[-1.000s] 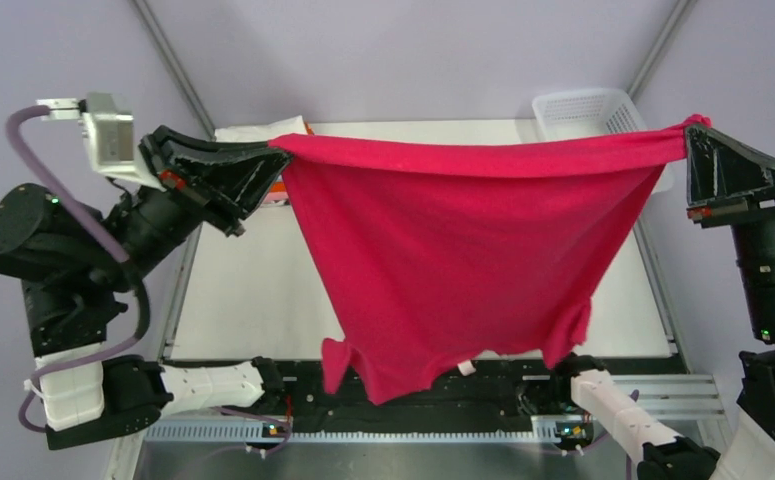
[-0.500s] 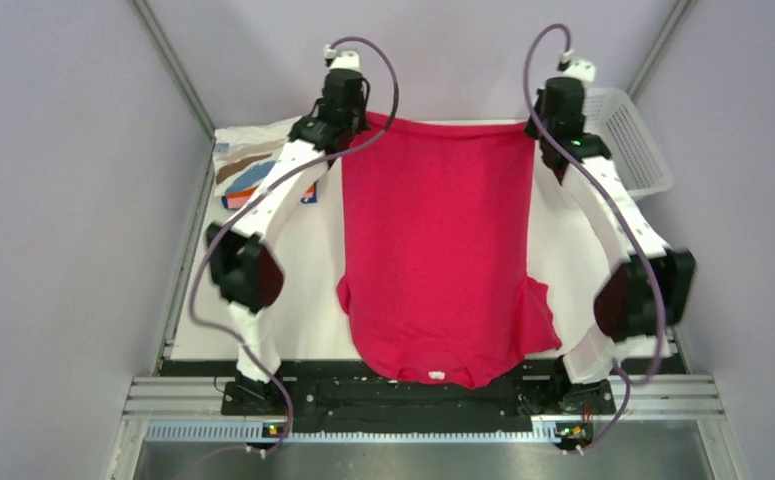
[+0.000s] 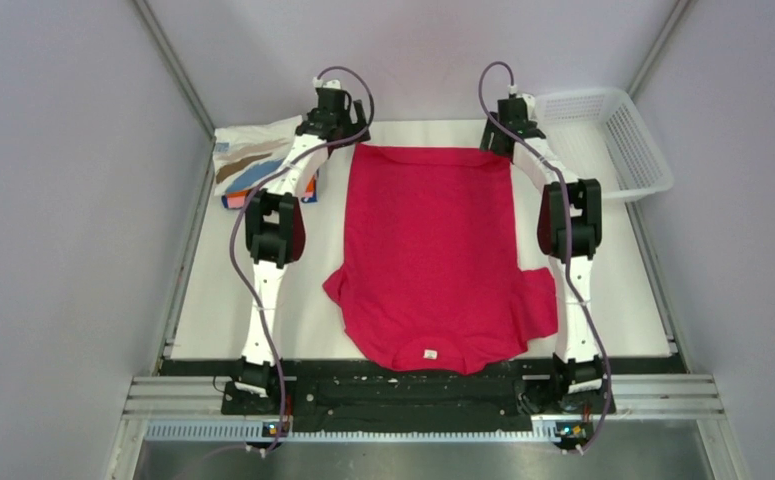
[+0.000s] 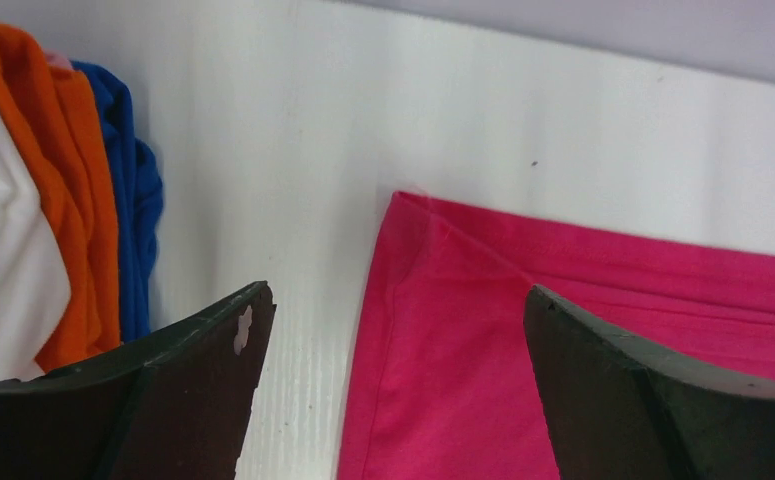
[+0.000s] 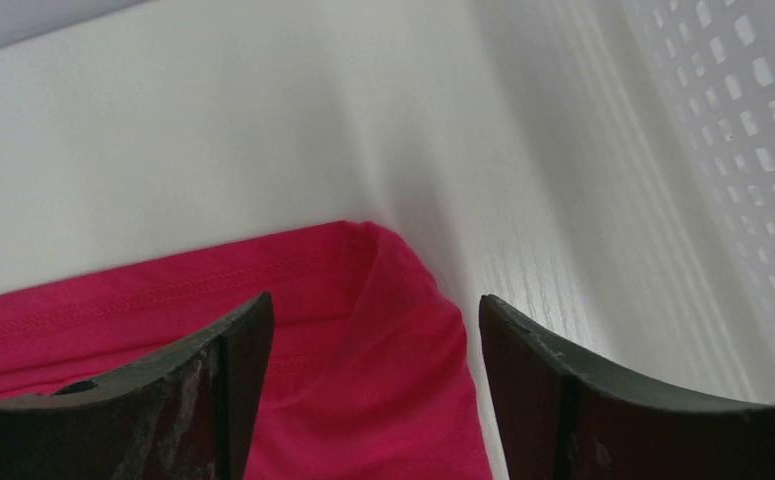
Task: Fold and stack the t-shirts
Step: Flatten out the tshirt
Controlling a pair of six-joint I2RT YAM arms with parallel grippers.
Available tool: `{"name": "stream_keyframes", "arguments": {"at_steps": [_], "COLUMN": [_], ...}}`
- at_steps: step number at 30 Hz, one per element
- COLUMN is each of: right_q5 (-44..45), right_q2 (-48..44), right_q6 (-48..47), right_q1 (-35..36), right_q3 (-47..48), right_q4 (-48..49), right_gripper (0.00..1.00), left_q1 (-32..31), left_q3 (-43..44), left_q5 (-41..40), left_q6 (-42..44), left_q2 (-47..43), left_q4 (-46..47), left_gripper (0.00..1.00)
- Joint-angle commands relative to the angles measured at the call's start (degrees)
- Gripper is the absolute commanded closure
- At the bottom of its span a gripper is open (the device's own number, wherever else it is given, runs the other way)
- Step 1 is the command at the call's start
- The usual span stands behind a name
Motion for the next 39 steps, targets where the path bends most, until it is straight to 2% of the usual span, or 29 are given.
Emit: {"name": "stream_keyframes", "arguments": {"at_steps": [1, 3, 6, 9, 12, 15, 18, 20, 22, 26, 31, 32, 37, 39], "right_q5": [-3.1, -5.7, -11.1, -15.9, -23.0, -23.6, -23.0, -22.2, -20.8, -19.6, -16.6, -17.0, -16.4, -16.8], "right_q2": [-13.5, -18.8, -26.4, -33.8, -37.1, -38.0, -36.8, -34.9, -33.1, -31.3, -36.3, -38.1, -44.0, -46.4], "right_q6": [-0.9, -0.8, 0.1, 1.0, 2.5, 2.6, 2.2, 2.9, 4.3, 6.7, 11.4, 13.1, 20.2, 21.9], "right_q1": [0.6, 1.1, 2.1, 3.4, 4.2, 6.0, 7.8, 8.6, 8.8, 8.9, 8.8, 9.1, 12.8, 17.2], "right_q3": [-7.1, -14.2, -25.9, -38.5, -47.7, -52.9, -54.3, -53.9, -54.0, -55.0, -64.8, -67.6, -78.4, -82.3], "right_q4": [6.4, 7.9, 10.2, 13.7, 17.3, 17.4, 17.5, 17.9, 19.3, 19.3, 23.0, 24.5, 27.0, 26.1], "right_gripper": [0.14, 0.1, 0.06, 0.05, 0.04, 0.04, 0.04, 0.04, 0.04, 0.04, 0.04, 0.04, 0.04, 0.04], "left_q1": [-1.5, -2.2, -4.4, -8.4, -13.6, -17.1, -18.8, -18.9, -18.5, -15.6, -9.1, -8.1, -7.4, -7.1], "left_q3": [-2.3, -5.2, -16.0, -32.8, -49.5, -63.0, -75.4, -81.4, -83.1, -74.6, -57.4, -52.1, -11.4, 4.2], "left_q5": [7.4, 8.1, 7.9, 6.6, 6.2, 12.7, 18.3, 19.4, 16.9, 11.0, 6.3, 6.2, 6.6, 9.4], "left_q6": [-3.8, -4.9, -6.4, -9.1, -12.6, -17.5, -22.4, -25.1, -25.6, -23.3, -21.0, -20.3, -15.6, -14.5], "left_q2": [-10.7, -14.3, -22.4, -32.1, -41.1, -47.3, -51.2, -51.8, -49.9, -40.4, -27.3, -24.1, -2.1, 7.1], "left_q4": [4.4, 2.4, 0.4, -0.6, 0.4, 0.2, 4.9, 8.7, 8.8, 0.7, -5.9, -8.2, -21.9, -22.2], "left_gripper": [0.01, 0.01, 0.01, 0.01, 0.01, 0.01, 0.01, 0.01, 0.01, 0.01, 0.01, 0.01, 0.01, 0.01]}}
